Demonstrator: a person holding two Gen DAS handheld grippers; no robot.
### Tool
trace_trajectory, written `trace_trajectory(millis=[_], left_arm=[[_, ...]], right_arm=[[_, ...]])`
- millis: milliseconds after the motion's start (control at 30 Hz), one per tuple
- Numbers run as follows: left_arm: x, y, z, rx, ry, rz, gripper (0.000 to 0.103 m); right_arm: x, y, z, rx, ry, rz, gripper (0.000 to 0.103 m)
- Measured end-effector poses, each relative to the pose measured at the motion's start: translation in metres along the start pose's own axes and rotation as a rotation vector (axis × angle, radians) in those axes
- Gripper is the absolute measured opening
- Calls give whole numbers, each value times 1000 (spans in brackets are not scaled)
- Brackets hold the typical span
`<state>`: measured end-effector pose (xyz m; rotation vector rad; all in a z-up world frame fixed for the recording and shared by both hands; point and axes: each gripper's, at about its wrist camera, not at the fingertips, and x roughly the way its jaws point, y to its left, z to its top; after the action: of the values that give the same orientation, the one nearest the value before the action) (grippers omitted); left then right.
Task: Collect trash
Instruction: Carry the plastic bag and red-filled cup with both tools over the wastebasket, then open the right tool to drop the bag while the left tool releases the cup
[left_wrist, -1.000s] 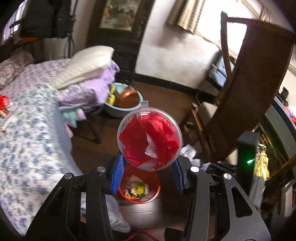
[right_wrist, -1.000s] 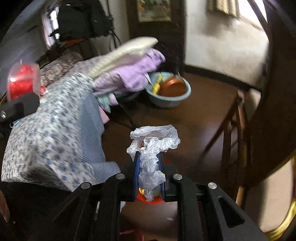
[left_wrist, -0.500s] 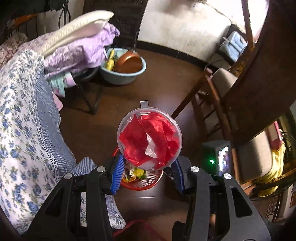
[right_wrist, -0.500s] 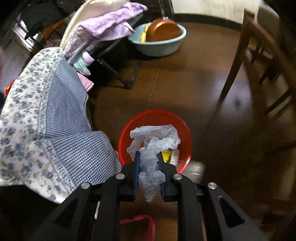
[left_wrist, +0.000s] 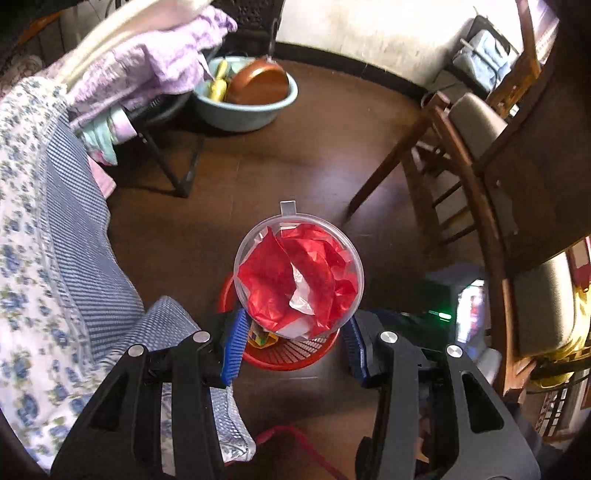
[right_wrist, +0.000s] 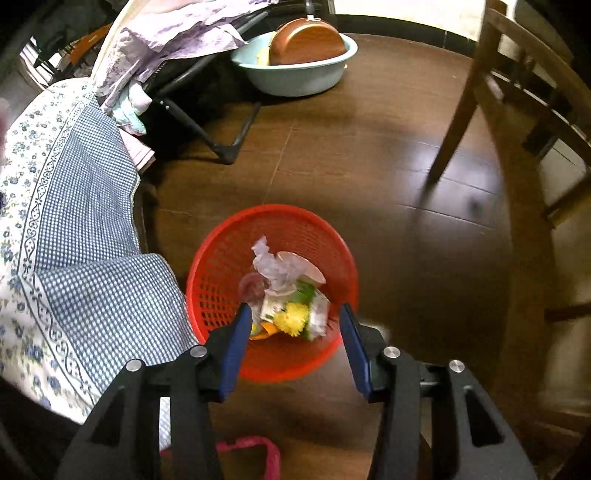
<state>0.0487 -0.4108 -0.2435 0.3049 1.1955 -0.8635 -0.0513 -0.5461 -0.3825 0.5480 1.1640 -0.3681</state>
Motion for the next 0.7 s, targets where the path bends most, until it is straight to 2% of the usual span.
trace_trajectory(millis=[433, 633, 700], left_arm=[[118, 0, -11, 13, 252, 23, 47], [152, 12, -16, -42, 350, -11, 48], [157, 11, -18, -54, 377, -24, 60]], right_arm=[[-13, -22, -27, 49, 65, -7, 48], [-21, -20, -28, 36, 75, -13, 48], [-24, -20, -29, 37, 69, -12, 48]])
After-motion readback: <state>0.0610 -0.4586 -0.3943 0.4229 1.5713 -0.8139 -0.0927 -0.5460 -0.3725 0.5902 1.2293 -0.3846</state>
